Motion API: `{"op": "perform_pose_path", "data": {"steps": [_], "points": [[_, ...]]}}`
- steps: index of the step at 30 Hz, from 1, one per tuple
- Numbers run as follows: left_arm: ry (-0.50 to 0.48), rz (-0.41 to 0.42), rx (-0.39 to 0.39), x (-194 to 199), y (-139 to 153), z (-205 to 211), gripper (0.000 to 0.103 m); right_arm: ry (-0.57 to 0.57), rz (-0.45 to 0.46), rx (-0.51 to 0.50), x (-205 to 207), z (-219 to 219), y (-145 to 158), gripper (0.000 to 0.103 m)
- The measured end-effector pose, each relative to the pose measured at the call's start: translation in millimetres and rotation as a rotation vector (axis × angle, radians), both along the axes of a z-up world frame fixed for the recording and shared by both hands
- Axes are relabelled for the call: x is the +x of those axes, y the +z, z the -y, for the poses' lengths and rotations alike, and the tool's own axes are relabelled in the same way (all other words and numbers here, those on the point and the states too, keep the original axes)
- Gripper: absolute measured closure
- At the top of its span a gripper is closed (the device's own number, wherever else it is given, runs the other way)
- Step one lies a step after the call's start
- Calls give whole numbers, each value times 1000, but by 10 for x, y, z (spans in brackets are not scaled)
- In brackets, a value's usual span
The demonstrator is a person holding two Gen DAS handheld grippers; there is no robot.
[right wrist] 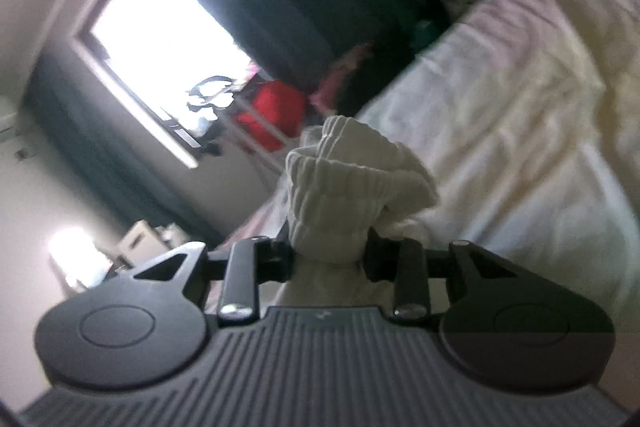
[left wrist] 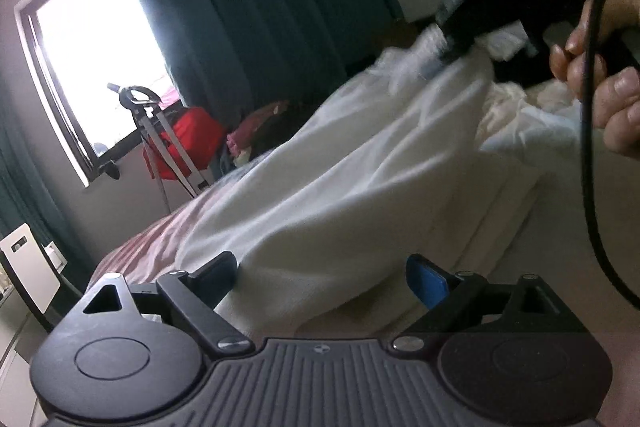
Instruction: Fold clothes
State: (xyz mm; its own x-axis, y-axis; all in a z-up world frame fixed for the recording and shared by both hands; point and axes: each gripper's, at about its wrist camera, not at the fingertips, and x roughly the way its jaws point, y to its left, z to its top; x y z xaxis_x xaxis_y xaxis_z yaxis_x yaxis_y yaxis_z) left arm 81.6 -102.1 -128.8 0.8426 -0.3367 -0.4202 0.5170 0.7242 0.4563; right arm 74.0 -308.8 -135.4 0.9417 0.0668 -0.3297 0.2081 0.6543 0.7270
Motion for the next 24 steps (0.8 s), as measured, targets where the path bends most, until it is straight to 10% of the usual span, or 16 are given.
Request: {"op": "perform_pose_path", "data": {"steps": [6,10,16,24], "points": [[11,-159,-23,105,-103,-2,8,-25,-184,91,27,55,-348,53],[21,-229,-55,179,-123,-58,7,-12,-229,33,56,-32,-373,22],[31,-275,-106,199,-65,-153,6,22,-279,-38,122,-110,-440,16],[43,-299,-133,233,-31,-185,5,71,-252,126,174,-1,-656,11]]}}
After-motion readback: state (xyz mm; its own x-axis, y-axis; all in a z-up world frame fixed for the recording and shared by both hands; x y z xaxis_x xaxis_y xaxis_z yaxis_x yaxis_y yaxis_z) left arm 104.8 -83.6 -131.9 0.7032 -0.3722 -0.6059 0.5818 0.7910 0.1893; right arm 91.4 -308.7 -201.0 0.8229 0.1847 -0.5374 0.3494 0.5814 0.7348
